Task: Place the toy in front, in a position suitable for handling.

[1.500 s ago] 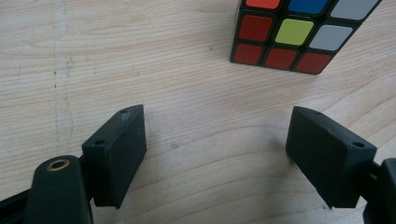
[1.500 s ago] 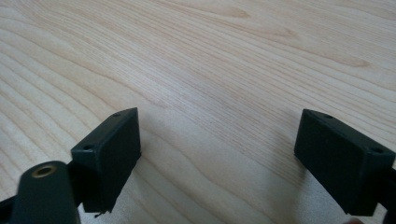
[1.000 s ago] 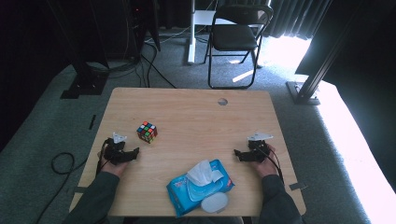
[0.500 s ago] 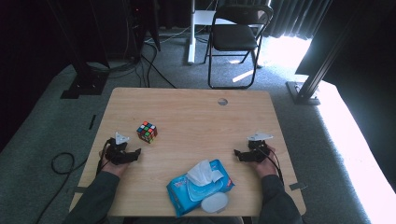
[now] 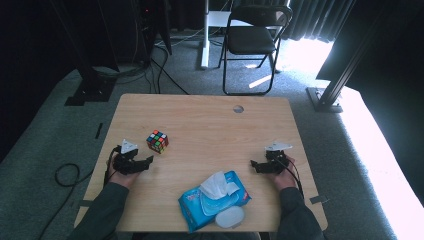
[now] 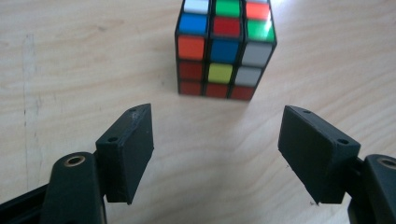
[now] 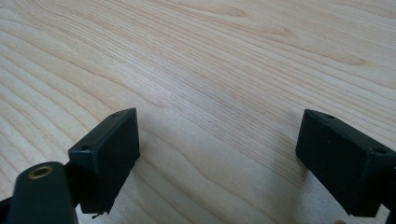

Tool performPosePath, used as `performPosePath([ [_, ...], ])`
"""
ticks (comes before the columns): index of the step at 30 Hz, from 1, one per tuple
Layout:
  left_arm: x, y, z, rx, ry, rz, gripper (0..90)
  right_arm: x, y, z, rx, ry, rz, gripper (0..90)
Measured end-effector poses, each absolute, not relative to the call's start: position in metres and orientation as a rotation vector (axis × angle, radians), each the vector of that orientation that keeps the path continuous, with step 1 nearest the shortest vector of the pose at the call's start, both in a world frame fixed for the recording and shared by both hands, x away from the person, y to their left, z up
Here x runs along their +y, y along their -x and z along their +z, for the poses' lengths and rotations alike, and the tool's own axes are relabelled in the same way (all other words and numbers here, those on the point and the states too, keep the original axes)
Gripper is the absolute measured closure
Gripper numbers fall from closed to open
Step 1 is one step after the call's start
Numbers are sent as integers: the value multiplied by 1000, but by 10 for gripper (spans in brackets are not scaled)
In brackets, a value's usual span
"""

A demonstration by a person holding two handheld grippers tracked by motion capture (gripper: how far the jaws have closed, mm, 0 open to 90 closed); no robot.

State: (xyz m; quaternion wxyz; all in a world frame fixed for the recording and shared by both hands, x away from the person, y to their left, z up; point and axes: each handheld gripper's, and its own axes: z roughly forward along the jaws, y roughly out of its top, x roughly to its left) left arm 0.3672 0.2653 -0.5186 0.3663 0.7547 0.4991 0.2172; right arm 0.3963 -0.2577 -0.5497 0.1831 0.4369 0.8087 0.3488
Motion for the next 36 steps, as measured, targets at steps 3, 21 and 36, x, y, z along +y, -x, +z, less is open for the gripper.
performPosePath([
  [3,263,-372,-514,1268,-1931,565,270,-258,-396,-550,2281,-1232,984,132],
  [21,249,-407,-508,1265,-1945,559,184,-258,-396,-550,2272,-1244,978,132],
  [36,236,-427,-516,1277,-1999,507,208,-258,-396,-550,2270,-1247,977,132],
])
